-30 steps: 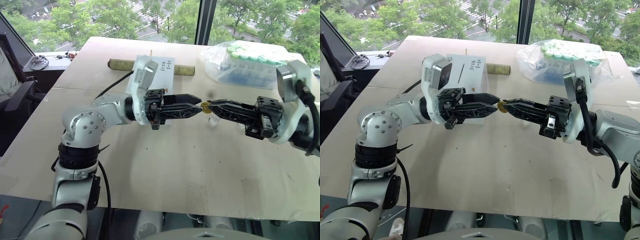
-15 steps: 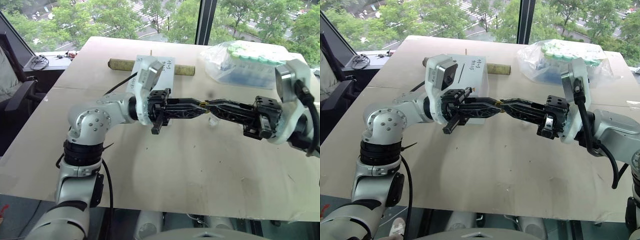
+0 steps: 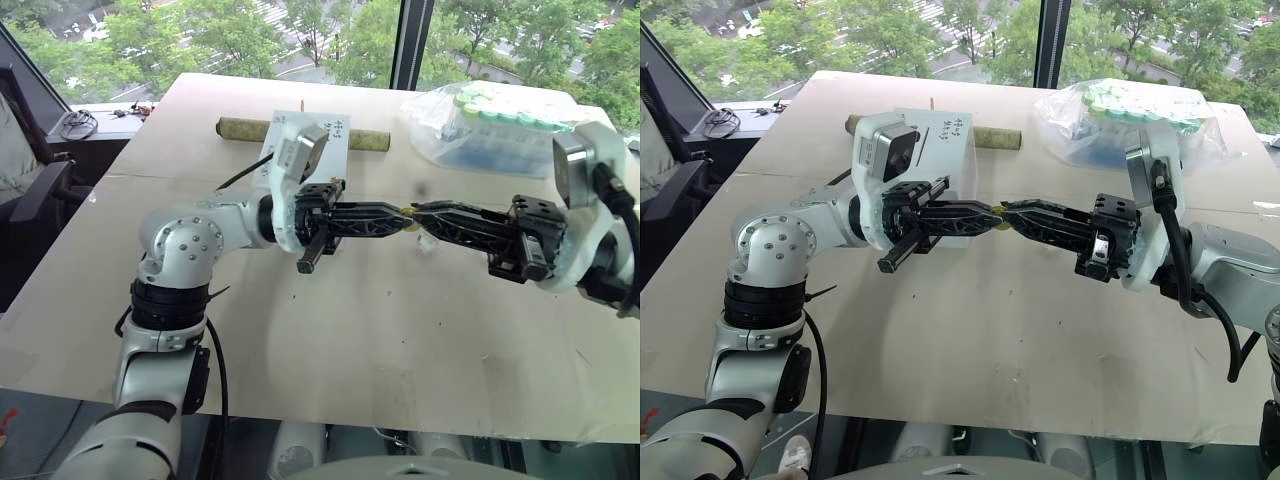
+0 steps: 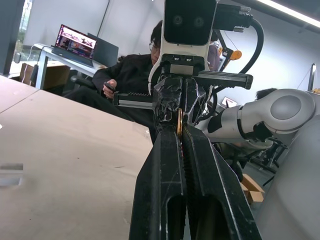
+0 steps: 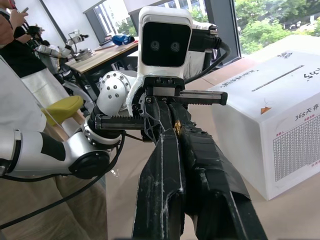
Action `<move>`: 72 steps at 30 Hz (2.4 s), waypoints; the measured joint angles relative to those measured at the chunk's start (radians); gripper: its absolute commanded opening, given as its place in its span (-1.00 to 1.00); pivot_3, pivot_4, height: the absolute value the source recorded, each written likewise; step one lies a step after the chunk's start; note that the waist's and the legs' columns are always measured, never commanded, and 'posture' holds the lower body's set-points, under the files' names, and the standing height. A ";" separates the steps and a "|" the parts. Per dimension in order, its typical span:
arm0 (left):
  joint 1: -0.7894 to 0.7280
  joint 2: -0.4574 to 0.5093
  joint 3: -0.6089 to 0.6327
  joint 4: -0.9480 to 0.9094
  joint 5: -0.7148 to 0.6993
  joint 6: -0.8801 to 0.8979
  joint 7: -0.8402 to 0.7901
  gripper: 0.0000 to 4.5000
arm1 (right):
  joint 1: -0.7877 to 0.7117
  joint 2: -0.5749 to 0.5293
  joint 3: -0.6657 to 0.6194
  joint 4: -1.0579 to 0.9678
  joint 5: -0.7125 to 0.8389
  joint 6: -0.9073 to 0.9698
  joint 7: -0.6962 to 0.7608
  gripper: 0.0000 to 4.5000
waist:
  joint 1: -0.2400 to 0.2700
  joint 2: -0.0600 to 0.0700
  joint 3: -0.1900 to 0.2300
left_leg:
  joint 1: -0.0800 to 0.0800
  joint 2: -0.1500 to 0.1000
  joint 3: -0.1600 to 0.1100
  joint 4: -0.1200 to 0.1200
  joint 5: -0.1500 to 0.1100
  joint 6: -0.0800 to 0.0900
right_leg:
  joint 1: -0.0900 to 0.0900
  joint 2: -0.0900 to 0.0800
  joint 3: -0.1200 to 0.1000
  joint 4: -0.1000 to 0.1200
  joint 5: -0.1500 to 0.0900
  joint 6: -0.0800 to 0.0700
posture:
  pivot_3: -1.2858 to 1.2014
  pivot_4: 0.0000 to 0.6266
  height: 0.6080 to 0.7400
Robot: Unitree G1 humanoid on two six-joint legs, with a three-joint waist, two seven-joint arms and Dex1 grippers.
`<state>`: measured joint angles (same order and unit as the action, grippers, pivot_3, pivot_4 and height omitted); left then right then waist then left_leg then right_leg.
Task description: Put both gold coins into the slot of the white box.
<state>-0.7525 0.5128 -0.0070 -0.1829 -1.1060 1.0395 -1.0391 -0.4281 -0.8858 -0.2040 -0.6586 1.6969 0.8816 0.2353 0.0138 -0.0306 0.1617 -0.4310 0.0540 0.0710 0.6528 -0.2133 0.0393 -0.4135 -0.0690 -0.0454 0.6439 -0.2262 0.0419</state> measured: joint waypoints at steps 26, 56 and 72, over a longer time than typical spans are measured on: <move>0.069 -0.003 0.210 -0.188 0.007 -0.019 0.450 -1.00 | 0.066 -0.190 -0.036 -0.061 -0.497 -0.106 0.261 0.97 | 0.003 0.000 0.000 | 0.000 0.000 0.000 0.000 0.000 0.000 | 0.000 -0.001 0.000 -0.001 0.000 0.000 | 0.03 -0.52 1.00; -0.267 -0.356 0.116 -0.213 0.824 0.573 1.323 -1.00 | -0.034 -0.155 -0.074 0.189 -0.855 -0.292 0.642 0.97 | 0.002 -0.004 0.003 | -0.001 -0.001 0.000 0.000 0.000 0.000 | 0.000 0.000 0.001 -0.001 0.001 0.002 | 0.03 -0.52 1.00; -0.297 -0.449 0.143 -0.142 0.927 0.572 1.309 -1.00 | 0.002 -0.154 -0.159 0.206 -0.833 -0.280 0.677 0.97 | 0.002 -0.004 0.002 | 0.000 -0.002 0.000 0.000 0.000 0.000 | 0.000 -0.001 0.001 -0.001 0.001 0.002 | 0.03 -0.52 1.00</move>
<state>-1.0493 0.0639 0.1357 -0.3250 -0.1786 1.6112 0.2696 -0.4258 -1.0401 -0.3626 -0.4524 0.8642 0.6012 0.9124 0.0163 -0.0346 0.1642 -0.4310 0.0524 0.0711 0.6530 -0.2131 0.0390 -0.4133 -0.0698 -0.0446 0.6432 -0.2255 0.0437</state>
